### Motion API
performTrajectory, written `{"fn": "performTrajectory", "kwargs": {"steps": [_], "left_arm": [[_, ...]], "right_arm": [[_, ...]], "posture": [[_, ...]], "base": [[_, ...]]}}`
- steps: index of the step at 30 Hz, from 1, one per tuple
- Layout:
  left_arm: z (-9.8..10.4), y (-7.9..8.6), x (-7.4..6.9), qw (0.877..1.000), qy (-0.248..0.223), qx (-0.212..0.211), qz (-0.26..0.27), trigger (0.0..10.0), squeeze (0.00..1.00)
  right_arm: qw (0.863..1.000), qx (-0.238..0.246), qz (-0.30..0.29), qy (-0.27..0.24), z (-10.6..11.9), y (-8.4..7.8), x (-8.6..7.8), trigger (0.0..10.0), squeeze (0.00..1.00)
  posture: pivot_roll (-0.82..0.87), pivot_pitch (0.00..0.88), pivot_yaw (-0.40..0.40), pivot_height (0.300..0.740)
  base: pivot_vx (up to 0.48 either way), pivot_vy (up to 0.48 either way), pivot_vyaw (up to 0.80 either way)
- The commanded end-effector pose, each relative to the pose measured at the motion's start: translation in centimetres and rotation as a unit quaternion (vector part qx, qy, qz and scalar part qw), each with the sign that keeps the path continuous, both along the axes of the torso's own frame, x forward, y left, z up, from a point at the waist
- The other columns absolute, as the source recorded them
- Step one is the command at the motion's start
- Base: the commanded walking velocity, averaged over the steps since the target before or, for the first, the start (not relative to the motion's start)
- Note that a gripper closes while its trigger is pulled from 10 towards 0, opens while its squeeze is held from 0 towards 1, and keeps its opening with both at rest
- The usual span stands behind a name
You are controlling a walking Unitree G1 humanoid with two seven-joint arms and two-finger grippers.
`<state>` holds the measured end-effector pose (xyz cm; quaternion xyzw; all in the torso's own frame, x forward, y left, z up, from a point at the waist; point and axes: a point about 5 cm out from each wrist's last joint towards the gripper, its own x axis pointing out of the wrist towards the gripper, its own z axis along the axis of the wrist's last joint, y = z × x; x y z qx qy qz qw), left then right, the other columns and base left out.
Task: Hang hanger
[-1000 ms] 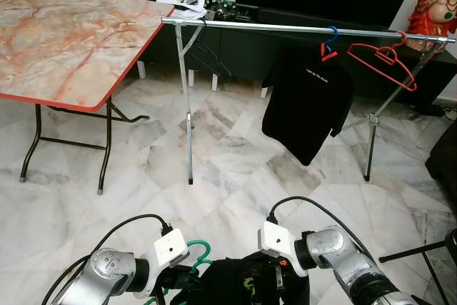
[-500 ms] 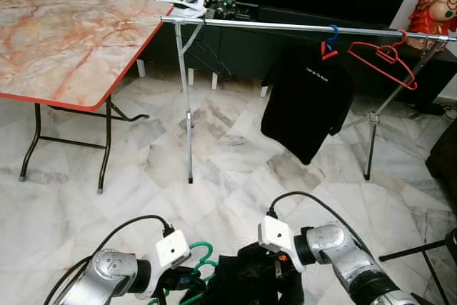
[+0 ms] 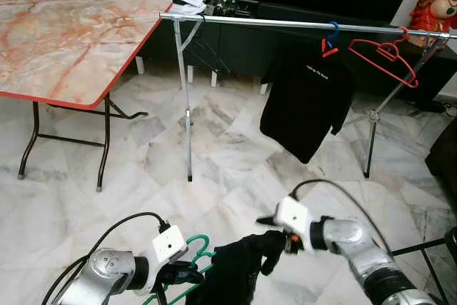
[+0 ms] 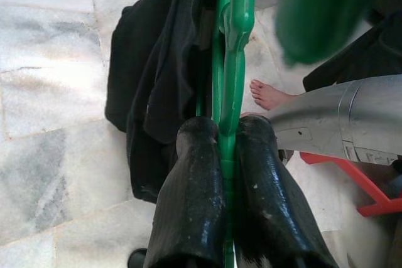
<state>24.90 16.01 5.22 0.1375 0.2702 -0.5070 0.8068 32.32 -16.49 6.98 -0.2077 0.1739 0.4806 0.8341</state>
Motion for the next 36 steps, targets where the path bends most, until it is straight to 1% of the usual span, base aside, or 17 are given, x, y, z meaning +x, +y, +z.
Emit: {"fn": "performTrajectory", "kwargs": {"steps": [1, 3, 7, 8, 9, 10, 12, 13, 14, 15, 22, 23, 25, 26, 28, 29, 36], "left_arm": [[0.5, 0.0, 0.3, 1.000, -0.009, -0.017, 0.004, 0.0, 0.00], [0.7, 0.2, 0.4, 1.000, -0.012, -0.022, 0.009, 0.0, 0.00], [1.2, 0.5, 0.6, 0.999, -0.016, -0.031, 0.015, 0.0, 0.00], [1.3, 0.8, 0.6, 0.999, -0.017, -0.032, 0.016, 0.0, 0.00], [1.3, 0.8, 0.6, 0.999, -0.017, -0.032, 0.016, 0.0, 0.00], [1.6, 1.0, 0.6, 0.999, -0.018, -0.036, 0.015, 0.0, 0.00], [1.9, 1.3, 0.7, 0.999, -0.020, -0.038, 0.015, 0.0, 0.00], [2.1, 1.5, 0.8, 0.999, -0.021, -0.038, 0.014, 0.0, 0.00], [2.7, 1.8, 0.9, 0.998, -0.025, -0.047, 0.015, 0.0, 0.00], [2.9, 2.0, 1.0, 0.998, -0.027, -0.050, 0.016, 0.0, 0.00], [3.8, 2.5, 0.8, 0.998, -0.025, -0.057, -0.002, 0.0, 0.00], [4.1, 2.3, 0.6, 0.998, -0.023, -0.064, -0.014, 0.0, 0.00], [4.2, 2.2, 0.5, 0.997, -0.022, -0.067, -0.021, 0.0, 0.00], [4.3, 2.1, 0.4, 0.997, -0.020, -0.069, -0.029, 0.0, 0.00], [4.6, 1.9, 0.1, 0.997, -0.016, -0.065, -0.049, 0.0, 0.00], [4.8, 1.9, 0.0, 0.996, -0.015, -0.060, -0.059, 0.0, 0.00], [5.9, 1.5, 0.0, 0.994, -0.018, -0.064, -0.086, 0.0, 0.00]], "right_arm": [[0.999, -0.009, -0.039, -0.009, 0.0, -1.5, 0.1, 10.0, 0.00], [0.998, -0.013, -0.056, -0.007, -0.1, -2.5, 0.0, 10.0, 0.00], [0.998, -0.020, -0.063, 0.006, -0.6, -3.3, -0.5, 10.0, 0.00], [0.997, 0.010, -0.060, 0.050, -1.1, -3.4, -0.9, 10.0, 1.00], [0.997, 0.010, -0.060, 0.050, -1.1, -3.4, -0.9, 10.0, 1.00], [0.997, 0.015, -0.030, 0.063, -1.3, -3.1, -1.4, 10.0, 1.00], [0.999, -0.010, -0.027, 0.043, -1.5, -3.2, -1.5, 10.0, 1.00], [0.999, -0.016, -0.030, 0.041, -1.7, -3.3, -1.6, 10.0, 1.00], [0.998, -0.040, -0.029, 0.035, -1.8, -3.7, -1.6, 10.0, 1.00], [0.998, -0.045, -0.034, 0.037, -1.9, -3.9, -1.6, 10.0, 1.00], [0.997, -0.038, -0.061, 0.029, -1.3, -4.6, -1.1, 10.0, 1.00], [0.997, -0.040, -0.066, 0.024, -1.3, -4.7, -1.1, 10.0, 0.55], [0.997, -0.042, -0.069, 0.022, -1.4, -4.7, -1.1, 10.0, 0.55], [0.996, -0.045, -0.071, 0.021, -1.4, -4.8, -1.1, 10.0, 0.00], [0.996, -0.050, -0.069, 0.021, -1.6, -4.7, -1.2, 10.0, 0.00], [0.996, -0.042, -0.069, 0.022, -1.7, -4.6, -1.2, 10.0, 0.00], [0.997, -0.036, -0.065, 0.027, -1.8, -4.4, -1.3, 10.0, 0.00]], "posture": [[0.08, 0.132, -0.141, 0.740], [0.08, 0.131, -0.141, 0.740], [0.07, 0.128, -0.139, 0.740], [0.07, 0.127, -0.139, 0.740], [0.07, 0.127, -0.139, 0.740], [0.07, 0.127, -0.138, 0.740], [0.08, 0.127, -0.137, 0.740], [0.08, 0.126, -0.138, 0.740], [0.08, 0.124, -0.137, 0.740], [0.08, 0.123, -0.136, 0.740], [0.08, 0.112, -0.135, 0.740], [0.08, 0.110, -0.134, 0.740], [0.08, 0.110, -0.134, 0.740], [0.09, 0.107, -0.133, 0.740], [0.09, 0.104, -0.133, 0.740], [0.09, 0.101, -0.131, 0.740], [0.09, 0.094, -0.129, 0.740]], "base": [[0.000, 0.000, 0.00], [0.000, 0.000, 0.00], [0.000, 0.000, 0.00], [0.000, 0.000, 0.00], [0.000, 0.000, 0.00], [0.000, 0.000, 0.00], [0.000, 0.000, 0.00], [0.000, 0.000, 0.00], [0.000, 0.000, 0.00], [0.000, 0.000, 0.00], [0.000, 0.000, 0.00], [0.000, 0.000, 0.00], [0.000, 0.000, 0.00], [0.000, 0.000, 0.00], [0.000, 0.000, 0.00], [0.000, 0.000, 0.00], [0.000, 0.000, 0.00]]}}
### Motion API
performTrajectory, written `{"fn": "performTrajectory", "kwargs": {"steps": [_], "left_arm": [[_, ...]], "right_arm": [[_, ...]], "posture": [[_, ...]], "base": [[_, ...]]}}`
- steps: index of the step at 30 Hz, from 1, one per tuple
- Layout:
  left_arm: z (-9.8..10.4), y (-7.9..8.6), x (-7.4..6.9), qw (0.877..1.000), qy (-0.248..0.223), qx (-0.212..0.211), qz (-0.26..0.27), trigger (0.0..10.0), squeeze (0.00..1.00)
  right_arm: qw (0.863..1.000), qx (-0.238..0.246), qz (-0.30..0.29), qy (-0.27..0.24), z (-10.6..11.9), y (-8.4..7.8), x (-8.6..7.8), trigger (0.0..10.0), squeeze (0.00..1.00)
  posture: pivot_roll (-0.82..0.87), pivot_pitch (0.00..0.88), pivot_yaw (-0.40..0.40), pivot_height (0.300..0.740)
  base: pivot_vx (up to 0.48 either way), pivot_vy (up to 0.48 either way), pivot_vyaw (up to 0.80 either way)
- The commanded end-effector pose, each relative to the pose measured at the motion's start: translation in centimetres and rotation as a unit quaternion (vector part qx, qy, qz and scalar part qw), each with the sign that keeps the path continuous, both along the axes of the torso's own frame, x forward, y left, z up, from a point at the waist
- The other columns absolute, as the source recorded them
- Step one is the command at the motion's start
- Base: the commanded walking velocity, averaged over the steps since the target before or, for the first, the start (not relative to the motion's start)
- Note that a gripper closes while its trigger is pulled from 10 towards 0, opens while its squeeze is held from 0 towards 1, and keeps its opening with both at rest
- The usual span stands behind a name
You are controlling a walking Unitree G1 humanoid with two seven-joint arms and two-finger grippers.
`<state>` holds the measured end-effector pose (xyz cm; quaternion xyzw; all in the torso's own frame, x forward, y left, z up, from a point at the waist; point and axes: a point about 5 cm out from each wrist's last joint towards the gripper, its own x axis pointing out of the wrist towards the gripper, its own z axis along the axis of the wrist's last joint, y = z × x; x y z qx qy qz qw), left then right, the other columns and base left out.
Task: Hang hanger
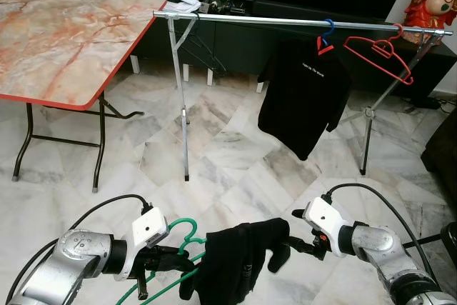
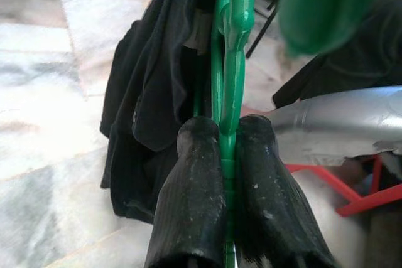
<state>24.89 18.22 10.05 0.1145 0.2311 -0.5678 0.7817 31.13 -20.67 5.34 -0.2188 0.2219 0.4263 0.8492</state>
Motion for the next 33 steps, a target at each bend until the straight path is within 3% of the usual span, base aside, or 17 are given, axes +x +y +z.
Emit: {"fn": "performTrajectory", "kwargs": {"steps": [1, 7, 16, 17, 19, 20, 33], "left_arm": [[1.2, -0.7, 0.1, 0.999, -0.016, -0.015, -0.028, 0.0, 0.00], [1.6, -1.0, 0.2, 0.999, -0.018, -0.022, -0.033, 0.0, 0.00], [2.2, -1.3, 0.4, 0.999, -0.023, -0.032, -0.036, 0.0, 0.00], [2.2, -1.3, 0.5, 0.999, -0.024, -0.032, -0.035, 0.0, 0.00], [2.2, -1.3, 0.5, 0.999, -0.024, -0.032, -0.035, 0.0, 0.00], [2.2, -1.3, 0.5, 0.999, -0.024, -0.032, -0.035, 0.0, 0.00], [2.5, -1.6, 0.9, 0.998, -0.030, -0.046, -0.028, 0.0, 0.00]], "right_arm": [[1.000, 0.010, 0.003, 0.016, -0.3, -0.1, -0.3, 10.0, 0.00], [0.997, 0.030, 0.034, 0.054, -1.1, 0.2, -1.3, 10.0, 0.00], [0.996, 0.033, 0.029, 0.071, -1.9, 0.6, -1.8, 10.0, 0.00], [0.996, 0.035, 0.027, 0.073, -2.0, 0.6, -1.8, 4.5, 0.00], [0.996, 0.036, 0.027, 0.074, -2.0, 0.7, -1.8, 4.5, 0.00], [0.996, 0.037, 0.027, 0.074, -2.0, 0.7, -1.8, 0.0, 0.00], [0.995, 0.059, 0.022, 0.080, -2.1, 1.2, -1.9, 0.0, 0.00]], "posture": [[0.09, 0.094, -0.129, 0.740], [0.09, 0.089, -0.129, 0.740], [0.09, 0.091, -0.125, 0.740], [0.09, 0.092, -0.125, 0.740], [0.09, 0.092, -0.125, 0.740], [0.09, 0.093, -0.125, 0.740], [0.09, 0.113, -0.132, 0.740]], "base": [[0.000, 0.000, 0.00], [0.000, 0.000, 0.00], [0.000, 0.000, 0.00], [0.000, 0.000, 0.00], [0.000, 0.000, 0.00], [0.000, 0.000, 0.00], [0.000, 0.000, 0.00]]}}
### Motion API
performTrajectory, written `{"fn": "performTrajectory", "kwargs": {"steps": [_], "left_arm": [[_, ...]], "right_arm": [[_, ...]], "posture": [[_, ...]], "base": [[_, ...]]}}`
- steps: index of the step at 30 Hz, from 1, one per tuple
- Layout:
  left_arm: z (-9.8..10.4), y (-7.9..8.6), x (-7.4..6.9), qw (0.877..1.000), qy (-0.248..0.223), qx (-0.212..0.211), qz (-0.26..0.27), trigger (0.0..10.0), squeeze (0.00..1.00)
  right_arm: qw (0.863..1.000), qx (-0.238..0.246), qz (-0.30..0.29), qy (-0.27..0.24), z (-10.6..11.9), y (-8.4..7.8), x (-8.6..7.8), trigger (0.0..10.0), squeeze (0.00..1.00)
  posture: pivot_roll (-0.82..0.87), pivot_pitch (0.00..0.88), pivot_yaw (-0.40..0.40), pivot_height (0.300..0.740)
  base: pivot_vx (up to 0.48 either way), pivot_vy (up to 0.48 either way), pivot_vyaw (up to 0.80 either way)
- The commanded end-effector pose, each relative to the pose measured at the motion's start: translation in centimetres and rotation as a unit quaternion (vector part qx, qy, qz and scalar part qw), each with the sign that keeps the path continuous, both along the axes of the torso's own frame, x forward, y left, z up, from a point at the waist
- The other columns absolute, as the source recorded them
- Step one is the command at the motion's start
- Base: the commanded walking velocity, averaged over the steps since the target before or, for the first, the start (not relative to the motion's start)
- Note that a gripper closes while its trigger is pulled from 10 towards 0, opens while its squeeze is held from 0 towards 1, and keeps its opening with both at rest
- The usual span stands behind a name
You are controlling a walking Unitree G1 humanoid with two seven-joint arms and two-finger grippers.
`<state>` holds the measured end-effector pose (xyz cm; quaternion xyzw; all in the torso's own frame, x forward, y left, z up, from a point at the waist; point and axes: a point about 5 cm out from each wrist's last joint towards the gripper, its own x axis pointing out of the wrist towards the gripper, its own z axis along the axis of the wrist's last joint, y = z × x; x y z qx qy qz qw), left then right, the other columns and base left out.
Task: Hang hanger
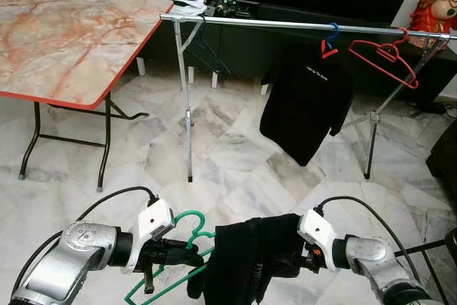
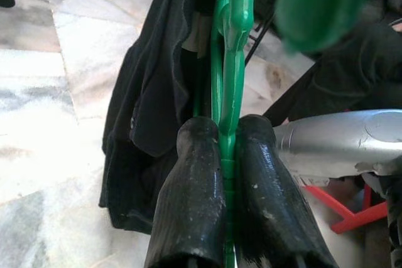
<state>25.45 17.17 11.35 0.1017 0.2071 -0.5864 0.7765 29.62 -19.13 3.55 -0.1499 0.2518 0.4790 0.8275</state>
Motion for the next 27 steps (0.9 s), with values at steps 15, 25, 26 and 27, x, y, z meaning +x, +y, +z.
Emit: {"fn": "performTrajectory", "kwargs": {"steps": [15, 25, 26, 27], "left_arm": [[1.33, -0.82, 0.59, 0.999, -0.024, -0.028, -0.005, 0.0, 0.00], [1.40, -0.79, 0.63, 0.999, -0.024, -0.029, -0.003, 0.0, 0.00], [1.39, -0.80, 0.61, 0.999, -0.023, -0.029, -0.003, 0.0, 0.00], [1.39, -0.80, 0.61, 0.999, -0.023, -0.029, -0.003, 0.0, 0.00]], "right_arm": [[1.000, 0.016, -0.025, 0.001, -0.20, -0.27, -0.14, 0.0, 0.00], [1.000, 0.020, -0.024, -0.003, -0.01, -0.02, 0.05, 0.0, 0.00], [1.000, 0.021, -0.023, -0.004, -0.01, 0.04, 0.06, 0.0, 0.00], [1.000, 0.021, -0.023, -0.004, -0.01, 0.04, 0.06, 0.0, 0.00]], "posture": [[0.09, 0.128, -0.136, 0.740], [0.09, 0.135, -0.137, 0.740], [0.09, 0.135, -0.136, 0.740], [0.09, 0.135, -0.136, 0.740]], "base": [[0.000, 0.000, 0.00], [0.000, 0.000, 0.00], [0.000, 0.000, 0.00], [0.000, 0.000, 0.00]]}}
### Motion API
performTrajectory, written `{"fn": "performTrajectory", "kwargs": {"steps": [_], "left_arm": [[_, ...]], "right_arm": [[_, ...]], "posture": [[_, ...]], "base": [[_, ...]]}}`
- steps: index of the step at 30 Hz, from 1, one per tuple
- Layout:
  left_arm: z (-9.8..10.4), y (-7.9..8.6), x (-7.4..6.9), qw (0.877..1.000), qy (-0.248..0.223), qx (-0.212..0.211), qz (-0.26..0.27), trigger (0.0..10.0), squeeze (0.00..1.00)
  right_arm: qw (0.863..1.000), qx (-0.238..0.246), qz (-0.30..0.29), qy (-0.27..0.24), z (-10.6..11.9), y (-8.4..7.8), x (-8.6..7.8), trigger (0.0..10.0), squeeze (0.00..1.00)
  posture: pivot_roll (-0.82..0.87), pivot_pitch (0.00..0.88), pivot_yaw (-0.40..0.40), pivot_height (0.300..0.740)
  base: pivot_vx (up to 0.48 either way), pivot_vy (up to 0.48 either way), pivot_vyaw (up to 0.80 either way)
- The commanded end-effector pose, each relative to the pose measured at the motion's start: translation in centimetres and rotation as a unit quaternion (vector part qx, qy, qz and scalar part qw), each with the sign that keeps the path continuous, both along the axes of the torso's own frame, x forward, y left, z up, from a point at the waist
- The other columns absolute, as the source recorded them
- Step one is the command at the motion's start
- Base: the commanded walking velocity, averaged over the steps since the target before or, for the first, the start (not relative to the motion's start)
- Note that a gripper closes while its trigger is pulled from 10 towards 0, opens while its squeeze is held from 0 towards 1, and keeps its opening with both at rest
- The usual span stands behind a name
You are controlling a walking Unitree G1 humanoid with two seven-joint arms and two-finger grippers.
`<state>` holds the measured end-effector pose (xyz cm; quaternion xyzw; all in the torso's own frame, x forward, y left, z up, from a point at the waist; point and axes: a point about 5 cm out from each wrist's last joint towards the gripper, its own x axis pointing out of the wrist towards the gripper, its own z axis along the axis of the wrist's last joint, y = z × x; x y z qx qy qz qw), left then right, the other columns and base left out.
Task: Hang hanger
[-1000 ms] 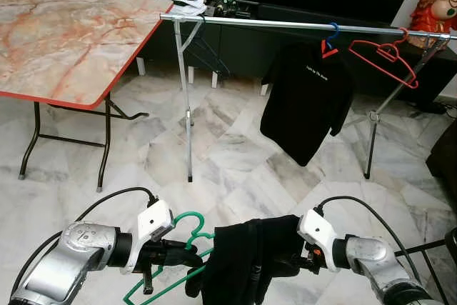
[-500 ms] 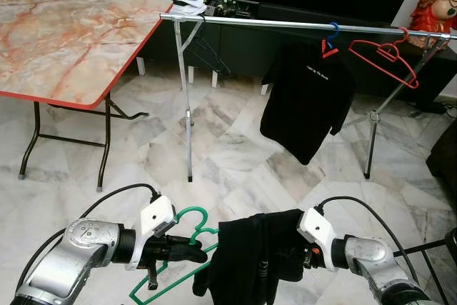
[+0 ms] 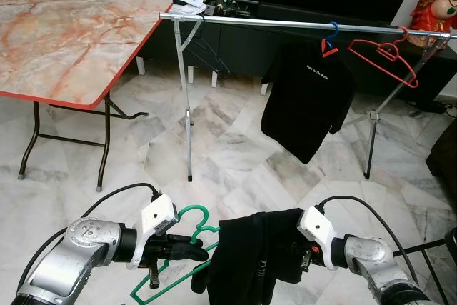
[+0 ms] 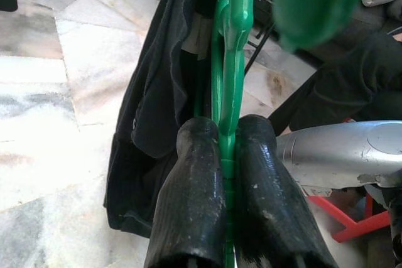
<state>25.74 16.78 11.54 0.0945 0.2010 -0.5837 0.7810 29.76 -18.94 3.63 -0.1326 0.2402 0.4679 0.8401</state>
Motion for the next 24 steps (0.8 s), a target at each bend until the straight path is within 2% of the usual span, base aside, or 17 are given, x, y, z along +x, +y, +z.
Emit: {"fn": "performTrajectory", "kwargs": {"steps": [1, 12, 13, 21, 24], "left_arm": [[1.2, -0.4, 0.3, 1.000, -0.021, -0.020, -0.009, 0.0, 0.00], [1.0, 0.1, 0.3, 1.000, -0.017, -0.009, -0.002, 0.0, 0.00], [0.2, 0.8, 0.1, 1.000, -0.009, 0.019, 0.000, 0.0, 0.00], [-1.2, 2.5, -0.8, 0.999, 0.017, 0.043, 0.021, 0.0, 0.00], [-2.0, 3.4, -1.4, 0.997, 0.033, 0.070, 0.025, 0.0, 0.00]], "right_arm": [[1.000, 0.003, -0.005, 0.003, -0.1, -0.1, -0.1, 0.0, 0.00], [1.000, -0.006, -0.004, -0.005, 0.1, -0.3, 0.1, 0.0, 0.00], [1.000, -0.025, -0.013, -0.010, 0.3, -0.7, 0.3, 0.0, 0.00], [0.999, -0.048, -0.013, -0.018, 0.6, -1.7, 0.4, 0.0, 0.00], [0.998, -0.056, -0.018, -0.024, 0.9, -2.4, 0.5, 0.0, 0.00]], "posture": [[0.09, 0.136, -0.136, 0.740], [0.09, 0.139, -0.133, 0.740], [0.09, 0.139, -0.132, 0.740], [0.09, 0.141, -0.132, 0.740], [0.09, 0.143, -0.131, 0.740]], "base": [[0.000, 0.000, 0.00], [0.000, 0.000, 0.00], [0.000, 0.000, 0.00], [0.000, 0.000, 0.00], [0.000, 0.000, 0.00]]}}
